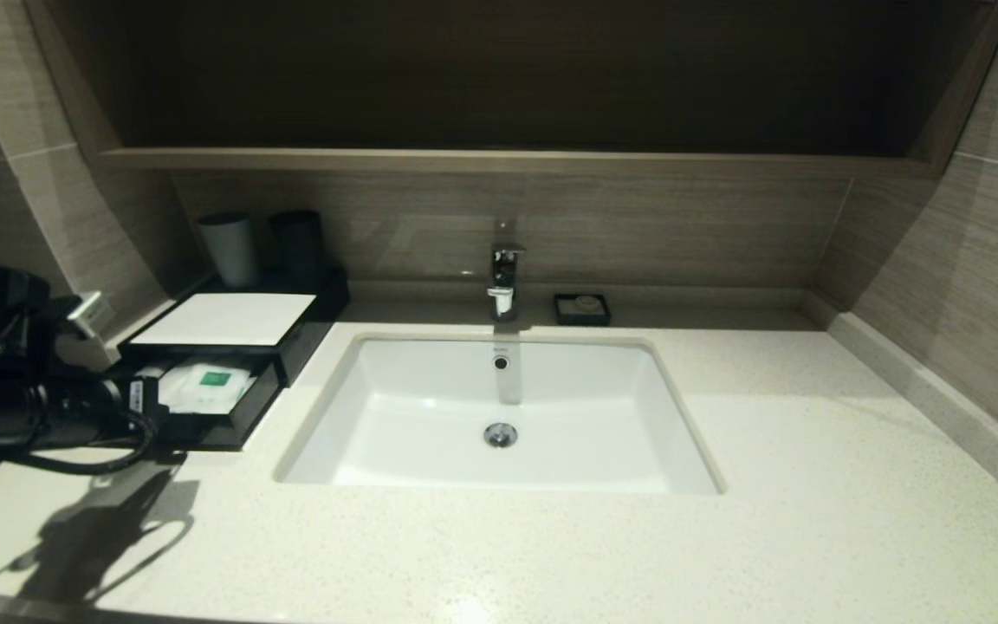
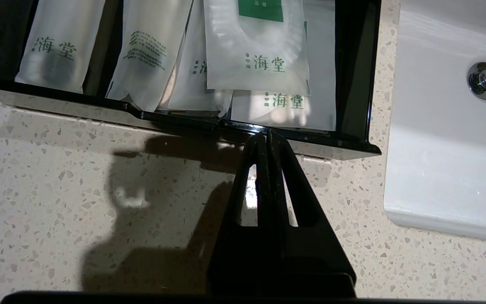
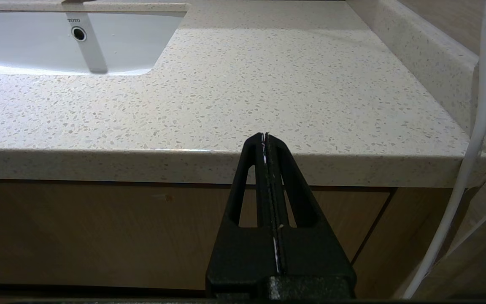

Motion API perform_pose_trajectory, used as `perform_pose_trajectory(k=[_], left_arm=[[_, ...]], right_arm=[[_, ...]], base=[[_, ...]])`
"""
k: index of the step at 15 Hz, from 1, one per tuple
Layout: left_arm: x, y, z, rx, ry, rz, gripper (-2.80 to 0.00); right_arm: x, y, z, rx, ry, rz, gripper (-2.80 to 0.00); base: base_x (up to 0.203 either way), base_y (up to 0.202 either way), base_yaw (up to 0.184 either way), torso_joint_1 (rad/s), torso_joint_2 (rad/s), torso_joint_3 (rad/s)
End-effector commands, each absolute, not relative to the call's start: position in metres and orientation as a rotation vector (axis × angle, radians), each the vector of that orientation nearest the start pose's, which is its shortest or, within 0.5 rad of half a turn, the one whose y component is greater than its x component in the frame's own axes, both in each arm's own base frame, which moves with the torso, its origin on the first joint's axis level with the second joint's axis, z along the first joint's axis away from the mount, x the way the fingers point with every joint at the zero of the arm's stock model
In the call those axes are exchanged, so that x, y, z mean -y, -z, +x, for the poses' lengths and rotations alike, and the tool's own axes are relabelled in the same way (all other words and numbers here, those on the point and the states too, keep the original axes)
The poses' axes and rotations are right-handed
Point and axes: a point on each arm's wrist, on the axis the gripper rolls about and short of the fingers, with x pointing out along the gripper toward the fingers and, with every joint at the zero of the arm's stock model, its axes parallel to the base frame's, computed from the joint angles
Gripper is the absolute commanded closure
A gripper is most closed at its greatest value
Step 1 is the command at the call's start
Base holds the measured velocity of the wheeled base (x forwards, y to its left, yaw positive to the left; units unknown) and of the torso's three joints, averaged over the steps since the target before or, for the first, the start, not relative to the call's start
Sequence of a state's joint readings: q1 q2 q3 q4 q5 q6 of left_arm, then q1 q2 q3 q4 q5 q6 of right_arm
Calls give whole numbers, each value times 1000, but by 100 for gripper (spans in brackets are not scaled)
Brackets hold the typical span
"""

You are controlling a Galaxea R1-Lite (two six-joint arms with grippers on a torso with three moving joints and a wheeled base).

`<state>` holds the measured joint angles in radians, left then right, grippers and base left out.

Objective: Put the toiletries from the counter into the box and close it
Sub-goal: Close the drawer

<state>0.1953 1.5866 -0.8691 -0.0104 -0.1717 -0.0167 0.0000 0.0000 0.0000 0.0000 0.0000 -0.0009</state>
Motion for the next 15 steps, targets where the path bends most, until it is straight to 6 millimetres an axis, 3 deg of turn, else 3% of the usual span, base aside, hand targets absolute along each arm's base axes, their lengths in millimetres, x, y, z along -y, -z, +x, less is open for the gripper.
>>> perform_pose_trajectory(k=[1, 15], left_arm=[[-48, -175, 260, -698, -28, -146, 0], [-49, -166, 265, -744, -43, -146, 0]], right_arm=[[0, -75, -23, 2, 0, -2, 0], [0, -75, -23, 2, 0, -2, 0]], base=[[0, 0, 0, 0, 0, 0], [0, 0, 0, 0, 0, 0]])
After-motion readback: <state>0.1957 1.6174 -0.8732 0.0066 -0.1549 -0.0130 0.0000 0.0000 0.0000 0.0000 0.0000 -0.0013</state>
